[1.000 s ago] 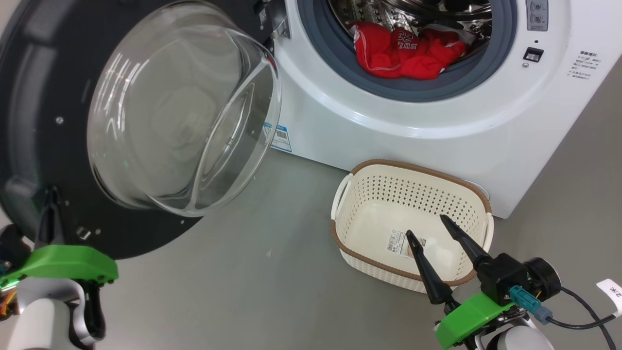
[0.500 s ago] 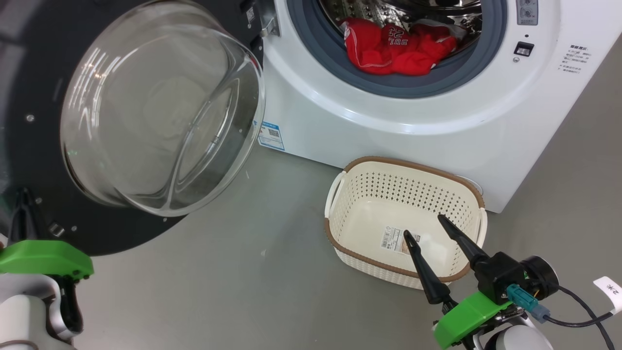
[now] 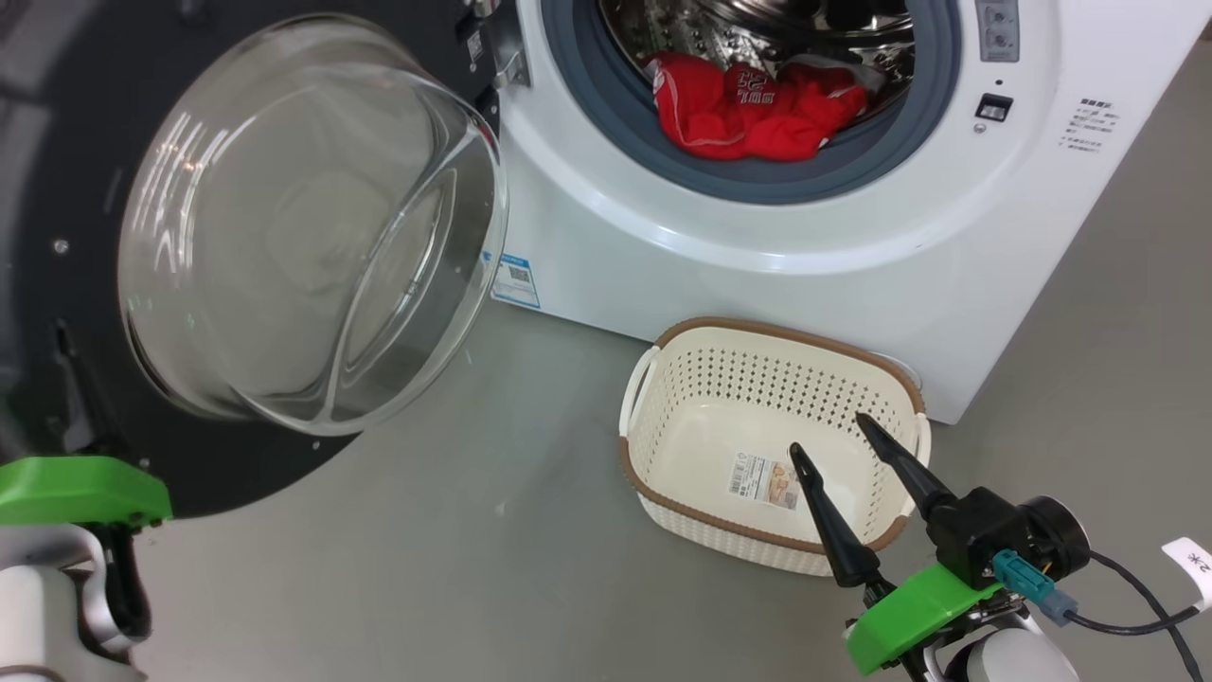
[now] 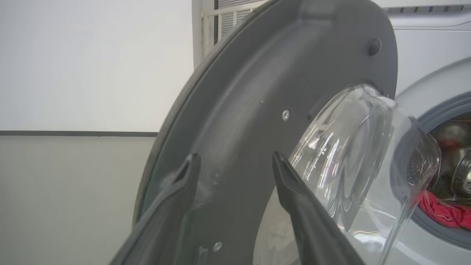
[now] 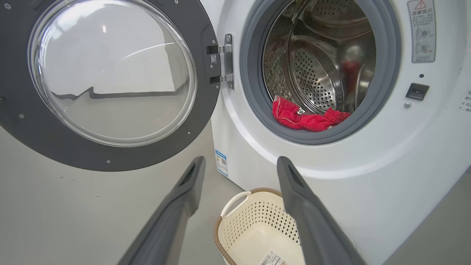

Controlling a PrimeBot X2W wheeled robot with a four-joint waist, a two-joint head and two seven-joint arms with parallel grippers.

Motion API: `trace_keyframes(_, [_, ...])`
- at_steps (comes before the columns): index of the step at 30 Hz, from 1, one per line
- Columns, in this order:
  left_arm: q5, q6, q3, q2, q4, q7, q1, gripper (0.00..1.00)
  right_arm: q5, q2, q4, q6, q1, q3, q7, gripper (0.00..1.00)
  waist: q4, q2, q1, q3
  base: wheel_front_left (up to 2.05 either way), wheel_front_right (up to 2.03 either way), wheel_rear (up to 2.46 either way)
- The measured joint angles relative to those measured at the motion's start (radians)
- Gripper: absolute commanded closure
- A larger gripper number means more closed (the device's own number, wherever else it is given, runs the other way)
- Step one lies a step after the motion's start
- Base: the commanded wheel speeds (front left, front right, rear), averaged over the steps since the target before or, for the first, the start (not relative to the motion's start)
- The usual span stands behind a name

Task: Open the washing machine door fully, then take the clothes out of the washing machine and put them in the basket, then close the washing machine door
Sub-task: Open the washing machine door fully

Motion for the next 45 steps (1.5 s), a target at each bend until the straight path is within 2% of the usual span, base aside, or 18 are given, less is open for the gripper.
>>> trace_keyframes(5, [0.006,-0.018,0.018,-0.016,-0.115,0.000,0.044,0.00,0.025,0.000,0.015,0.000,-0.005,-0.007,-0.021,0.00,-0.020,0.0000,0.0000,-0.019,0.00,0.00,0.00])
trace_keyframes(8, [0.006,-0.047,0.014,-0.031,-0.191,0.000,0.065,0.00,0.032,0.000,0.023,0.000,-0.005,-0.024,-0.028,0.00,-0.037,0.0000,0.0000,-0.029,0.00,0.00,0.00])
trace_keyframes(10, [0.006,-0.071,-0.003,-0.040,-0.243,0.000,0.075,0.00,0.032,0.001,0.028,0.000,-0.005,-0.038,-0.034,0.00,-0.050,0.0000,0.0000,-0.036,0.00,0.00,0.00])
trace_keyframes(16, [0.025,-0.105,-0.089,-0.067,-0.361,0.021,0.127,0.00,0.039,0.001,0.042,0.000,-0.006,-0.083,-0.044,0.00,-0.097,0.0000,0.0000,-0.054,0.00,0.00,0.00])
trace_keyframes(21, [-0.003,-0.135,-0.142,-0.087,-0.414,0.079,0.166,0.00,0.030,0.002,0.050,0.000,-0.012,-0.116,-0.053,0.00,-0.142,0.0000,0.0000,-0.063,0.00,0.00,0.00])
trace_keyframes(25, [-0.022,-0.165,-0.197,-0.082,-0.435,0.115,0.209,0.00,0.026,0.002,0.050,0.000,-0.033,-0.136,-0.054,0.00,-0.181,0.0000,0.0000,-0.068,0.00,0.00,0.00])
trace_keyframes(33, [-0.033,-0.183,-0.264,-0.071,-0.450,0.120,0.280,0.00,0.019,0.002,0.017,0.000,-0.032,-0.150,-0.056,0.00,-0.253,0.0000,0.0000,-0.082,0.00,0.00,0.00])
trace_keyframes(45, [-0.032,-0.174,-0.266,-0.056,-0.449,0.082,0.374,0.00,0.001,0.004,-0.058,0.000,0.031,-0.172,-0.057,0.00,-0.337,0.0000,0.0000,-0.111,0.00,0.00,0.00])
